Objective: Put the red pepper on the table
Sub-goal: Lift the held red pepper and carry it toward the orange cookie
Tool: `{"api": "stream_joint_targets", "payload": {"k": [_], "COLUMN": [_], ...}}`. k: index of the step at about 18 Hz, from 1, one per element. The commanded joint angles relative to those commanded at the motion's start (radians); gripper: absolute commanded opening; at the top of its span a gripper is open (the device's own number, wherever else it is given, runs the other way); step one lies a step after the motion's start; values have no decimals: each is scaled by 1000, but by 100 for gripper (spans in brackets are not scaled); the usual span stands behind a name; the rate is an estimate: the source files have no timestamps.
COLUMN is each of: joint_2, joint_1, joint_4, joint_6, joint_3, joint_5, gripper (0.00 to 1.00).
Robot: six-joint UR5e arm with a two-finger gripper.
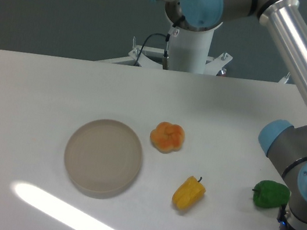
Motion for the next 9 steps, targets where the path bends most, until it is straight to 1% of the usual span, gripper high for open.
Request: {"api": "stream_joint_targets", "payload": {"k": [2,4,7,9], "joint_2": [11,47,87,139], "joint_1": [-2,-6,-18,-20], "joint_4": [-2,-2,-2,-2], "joint_6": [-2,-3,-5,-3], "joint_3": [-12,-60,-110,-176], "joint_5": [-8,-9,-17,-37], "gripper": [45,45,45,45]}}
